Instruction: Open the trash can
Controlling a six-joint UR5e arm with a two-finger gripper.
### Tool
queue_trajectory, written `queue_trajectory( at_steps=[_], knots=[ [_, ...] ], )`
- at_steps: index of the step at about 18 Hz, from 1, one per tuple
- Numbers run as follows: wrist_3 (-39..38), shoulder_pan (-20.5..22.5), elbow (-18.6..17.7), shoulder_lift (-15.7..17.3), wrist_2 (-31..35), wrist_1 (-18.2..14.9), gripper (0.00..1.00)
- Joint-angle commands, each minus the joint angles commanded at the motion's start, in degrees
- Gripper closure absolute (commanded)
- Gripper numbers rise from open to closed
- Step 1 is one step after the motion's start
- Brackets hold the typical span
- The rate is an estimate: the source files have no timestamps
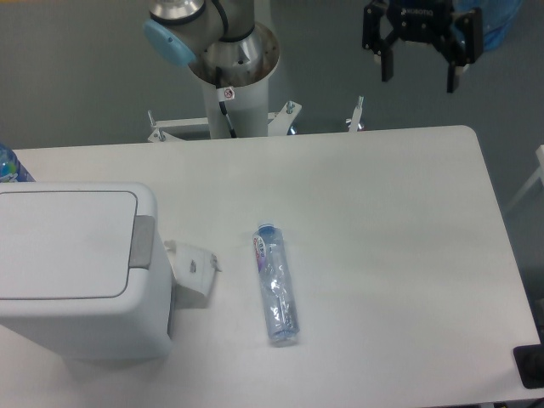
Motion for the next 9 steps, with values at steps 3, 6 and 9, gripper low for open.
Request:
queue_trajectory(
  at_steps=[3,6,9],
  knots=[
    [0.00,0.00,0.00,0.00,0.09,0.00,0.00],
    [-0.26,-0.26,0.09,-0.09,0.00,0.00,0.00],
    [-5.69,-0.79,0.52,-0.61,0.00,0.52,0.00]
  ],
)
